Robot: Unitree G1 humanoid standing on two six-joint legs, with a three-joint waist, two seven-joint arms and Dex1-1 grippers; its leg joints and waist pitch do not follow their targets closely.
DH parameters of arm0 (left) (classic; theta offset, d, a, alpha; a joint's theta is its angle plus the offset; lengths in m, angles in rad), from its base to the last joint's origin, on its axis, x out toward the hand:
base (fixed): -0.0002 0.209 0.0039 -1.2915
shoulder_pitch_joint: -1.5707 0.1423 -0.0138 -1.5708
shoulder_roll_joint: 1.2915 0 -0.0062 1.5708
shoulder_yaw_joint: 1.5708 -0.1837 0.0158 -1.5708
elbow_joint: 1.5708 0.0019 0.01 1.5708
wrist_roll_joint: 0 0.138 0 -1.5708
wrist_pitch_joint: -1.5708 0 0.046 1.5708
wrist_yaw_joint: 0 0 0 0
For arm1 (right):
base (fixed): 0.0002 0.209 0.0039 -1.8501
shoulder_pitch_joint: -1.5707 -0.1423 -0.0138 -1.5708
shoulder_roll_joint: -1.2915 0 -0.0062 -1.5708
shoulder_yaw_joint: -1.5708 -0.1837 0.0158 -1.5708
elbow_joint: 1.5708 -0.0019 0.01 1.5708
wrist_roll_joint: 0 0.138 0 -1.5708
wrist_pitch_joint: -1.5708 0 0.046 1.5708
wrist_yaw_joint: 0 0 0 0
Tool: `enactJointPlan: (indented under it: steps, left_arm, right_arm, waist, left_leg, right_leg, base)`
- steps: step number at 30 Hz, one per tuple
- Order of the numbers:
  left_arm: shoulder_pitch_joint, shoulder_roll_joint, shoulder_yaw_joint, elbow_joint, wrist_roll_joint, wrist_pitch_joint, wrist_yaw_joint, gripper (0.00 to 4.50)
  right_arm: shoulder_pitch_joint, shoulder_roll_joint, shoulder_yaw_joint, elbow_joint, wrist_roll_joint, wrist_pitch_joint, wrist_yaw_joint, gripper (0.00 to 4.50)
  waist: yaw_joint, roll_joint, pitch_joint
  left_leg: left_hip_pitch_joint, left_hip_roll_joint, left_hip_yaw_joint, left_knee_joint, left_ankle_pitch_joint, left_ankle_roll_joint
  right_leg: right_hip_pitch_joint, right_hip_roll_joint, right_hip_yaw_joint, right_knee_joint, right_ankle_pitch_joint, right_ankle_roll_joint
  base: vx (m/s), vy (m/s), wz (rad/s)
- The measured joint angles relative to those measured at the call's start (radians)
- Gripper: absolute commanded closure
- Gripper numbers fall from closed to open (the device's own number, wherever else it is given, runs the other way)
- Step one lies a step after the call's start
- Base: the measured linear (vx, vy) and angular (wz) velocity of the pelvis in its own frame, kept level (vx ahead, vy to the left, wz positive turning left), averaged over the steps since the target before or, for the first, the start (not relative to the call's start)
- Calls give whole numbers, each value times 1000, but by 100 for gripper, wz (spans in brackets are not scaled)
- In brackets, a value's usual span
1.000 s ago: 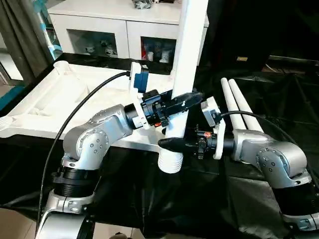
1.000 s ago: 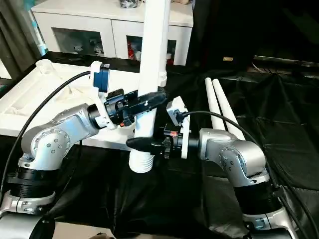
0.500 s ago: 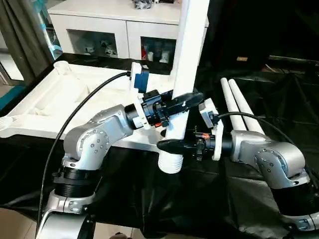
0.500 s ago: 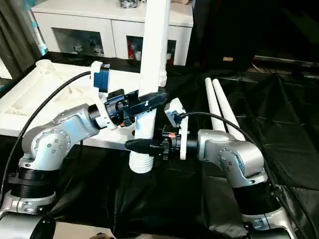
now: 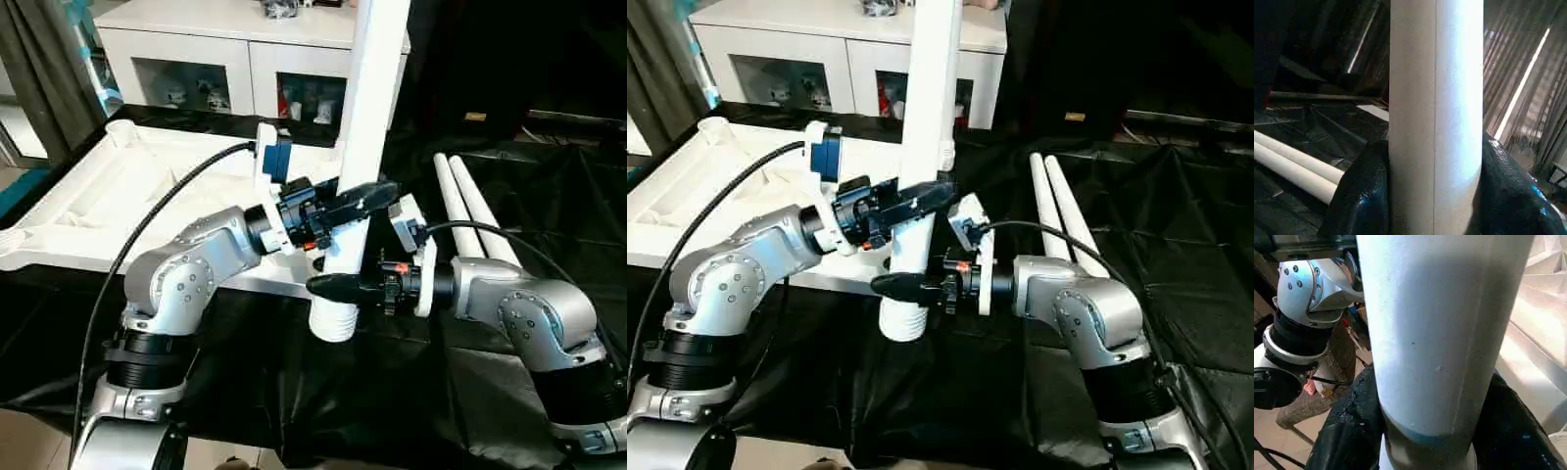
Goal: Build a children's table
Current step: Pick table leg
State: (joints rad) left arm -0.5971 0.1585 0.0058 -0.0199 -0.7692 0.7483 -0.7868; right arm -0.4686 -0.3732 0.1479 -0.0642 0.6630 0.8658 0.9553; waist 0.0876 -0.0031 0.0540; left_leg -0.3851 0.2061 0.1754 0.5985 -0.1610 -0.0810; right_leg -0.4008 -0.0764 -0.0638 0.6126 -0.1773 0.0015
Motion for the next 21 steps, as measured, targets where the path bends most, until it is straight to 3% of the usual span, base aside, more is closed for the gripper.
enactJointPlan:
  steps: [2,6,11,15,18,20,21]
  left_arm:
    - [0,-7,14,9,-19,17,9,195]
    - [1,-28,59,20,-58,-1,8,183]
    - [1,-89,195,96,-152,-71,12,179]
    - [1,-78,249,147,-163,-118,18,179]
    - [1,-16,229,202,-68,-181,23,179]
    - [1,57,153,237,66,-260,14,179]
    - [2,120,73,265,172,-327,-7,179]
  right_arm:
    - [0,1,0,6,-1,-4,2,259]
    - [0,10,-1,12,-2,-11,2,259]
    - [0,50,-9,53,-8,-49,-30,259]
    - [0,67,-24,57,-26,-85,-58,259]
    - [1,78,-26,72,-72,-133,-113,259]
    - [2,80,-27,90,-116,-174,-164,259]
    - [2,80,-33,107,-147,-205,-199,259]
  waist:
    - [0,0,0]
    - [1,0,0]
    - [1,0,0]
    - [2,0,0]
    - [2,0,-1]
    - [2,0,-1]
    - [2,0,-1]
  left_leg:
    - [0,0,0,0,0,0]
    - [0,0,0,1,0,0]
    - [0,0,0,1,0,0]
    - [0,0,-1,1,0,0]
    - [0,0,-1,1,0,0]
    - [0,0,-1,1,0,0]
    - [0,0,-1,1,0,0]
  right_leg:
    - [0,0,0,0,0,0]
    - [0,0,0,0,0,0]
    - [0,0,0,0,0,-1]
    - [0,0,0,0,0,0]
    - [0,0,-1,0,0,0]
    - [1,0,-1,0,0,0]
    - [1,0,-1,-1,-2,4]
  base:
    - [0,0,0]
    - [0,0,0]
    - [0,0,0]
    - [0,0,0]
    - [0,0,0]
    - [0,0,0]
    - [0,0,0]
